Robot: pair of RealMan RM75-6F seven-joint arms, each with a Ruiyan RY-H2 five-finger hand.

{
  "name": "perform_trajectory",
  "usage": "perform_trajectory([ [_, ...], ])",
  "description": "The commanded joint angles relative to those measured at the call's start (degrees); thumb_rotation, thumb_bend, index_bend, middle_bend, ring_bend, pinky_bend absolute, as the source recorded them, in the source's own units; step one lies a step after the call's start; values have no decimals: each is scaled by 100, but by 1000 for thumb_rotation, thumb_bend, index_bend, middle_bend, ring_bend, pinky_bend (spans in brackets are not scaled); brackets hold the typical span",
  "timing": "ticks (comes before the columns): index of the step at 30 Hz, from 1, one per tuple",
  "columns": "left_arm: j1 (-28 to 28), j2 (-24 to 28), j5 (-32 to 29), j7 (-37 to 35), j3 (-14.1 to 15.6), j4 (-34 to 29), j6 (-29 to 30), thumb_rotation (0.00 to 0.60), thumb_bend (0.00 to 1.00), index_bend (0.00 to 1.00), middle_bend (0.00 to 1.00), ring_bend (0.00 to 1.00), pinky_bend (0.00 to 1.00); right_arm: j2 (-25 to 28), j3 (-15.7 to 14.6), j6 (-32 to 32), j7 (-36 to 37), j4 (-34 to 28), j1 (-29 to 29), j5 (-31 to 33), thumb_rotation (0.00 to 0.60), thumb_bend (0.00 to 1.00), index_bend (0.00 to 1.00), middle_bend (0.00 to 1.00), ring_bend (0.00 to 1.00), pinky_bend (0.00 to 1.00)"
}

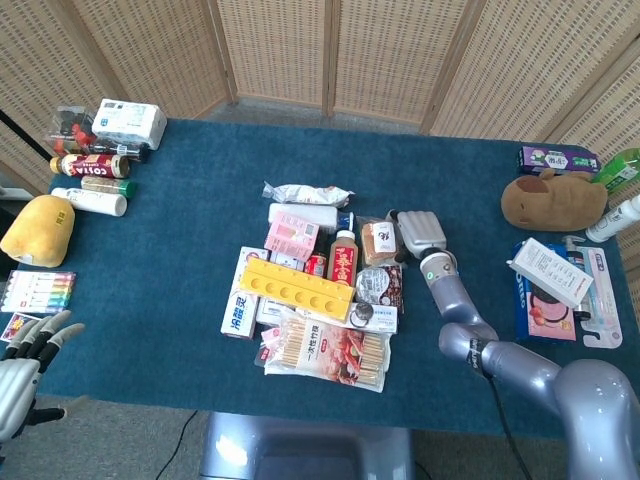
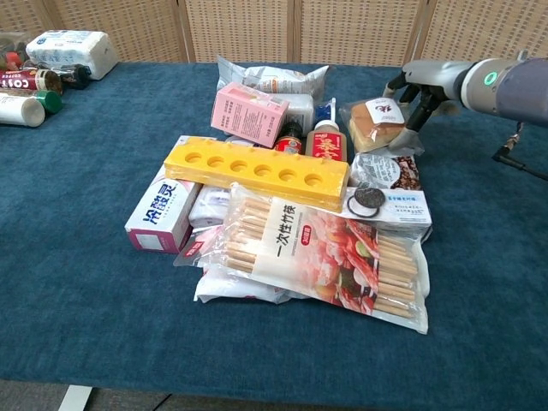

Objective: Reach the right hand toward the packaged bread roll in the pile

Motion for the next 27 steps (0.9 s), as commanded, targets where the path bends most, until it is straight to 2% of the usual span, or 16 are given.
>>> perform_trajectory([
  [1,-21,-35,13,-21,-11,21,-27,600,136,132,0,0,0,365,165,644,442,-643,-391,-386,600,67,736,1000,1000,917],
  [12,-14,-91,229,76,76,-32,-51,600,136,135,0,0,0,1787,677,2122,1285,-2880,-1394,-1019,600,70,728,1000,1000,915],
  [18,-1,-50,354,77,79,-60,36,600,137,136,0,0,0,2302,1046,2646,1698,-3903,-1787,-1020,600,67,728,1000,1000,915],
  [27,5,-82,430,-19,100,22,61,600,136,137,0,0,0,2616,1137,2861,1829,-4557,-2011,-1141,600,68,726,1000,1000,915],
])
